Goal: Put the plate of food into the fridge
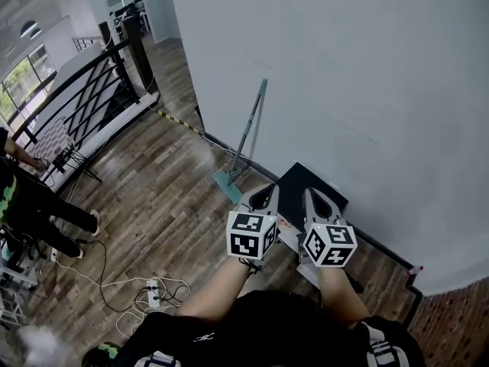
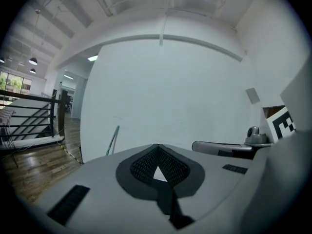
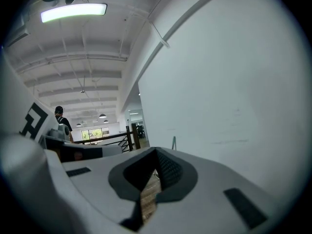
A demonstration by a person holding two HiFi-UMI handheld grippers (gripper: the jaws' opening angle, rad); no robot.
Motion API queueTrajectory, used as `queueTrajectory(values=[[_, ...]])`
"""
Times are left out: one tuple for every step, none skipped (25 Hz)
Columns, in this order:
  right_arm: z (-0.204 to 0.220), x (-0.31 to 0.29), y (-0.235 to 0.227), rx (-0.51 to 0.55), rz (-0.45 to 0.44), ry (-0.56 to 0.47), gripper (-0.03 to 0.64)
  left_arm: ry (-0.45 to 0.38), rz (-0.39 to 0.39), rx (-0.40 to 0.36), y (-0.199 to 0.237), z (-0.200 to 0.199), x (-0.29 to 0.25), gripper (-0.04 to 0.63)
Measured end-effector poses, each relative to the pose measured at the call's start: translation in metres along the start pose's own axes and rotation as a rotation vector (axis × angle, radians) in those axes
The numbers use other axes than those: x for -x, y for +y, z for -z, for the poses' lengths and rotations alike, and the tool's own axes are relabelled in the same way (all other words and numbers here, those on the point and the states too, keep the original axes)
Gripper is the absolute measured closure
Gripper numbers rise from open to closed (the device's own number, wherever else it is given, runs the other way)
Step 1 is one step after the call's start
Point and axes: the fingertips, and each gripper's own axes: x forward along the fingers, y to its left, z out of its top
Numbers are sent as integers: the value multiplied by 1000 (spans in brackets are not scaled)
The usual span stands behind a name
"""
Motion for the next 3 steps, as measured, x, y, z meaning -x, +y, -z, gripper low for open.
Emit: queueTrajectory(values=[[1,-1,-5,0,-2,-4,603,-3,-5,2,-1,1,-3,598],[2,-2,-10,1,-3,-6,603,-6,-9,6,-1,3,-7,598],[3,-3,-15,2,-5,-9,603,-9,-13,10,-2,4,-10,598]])
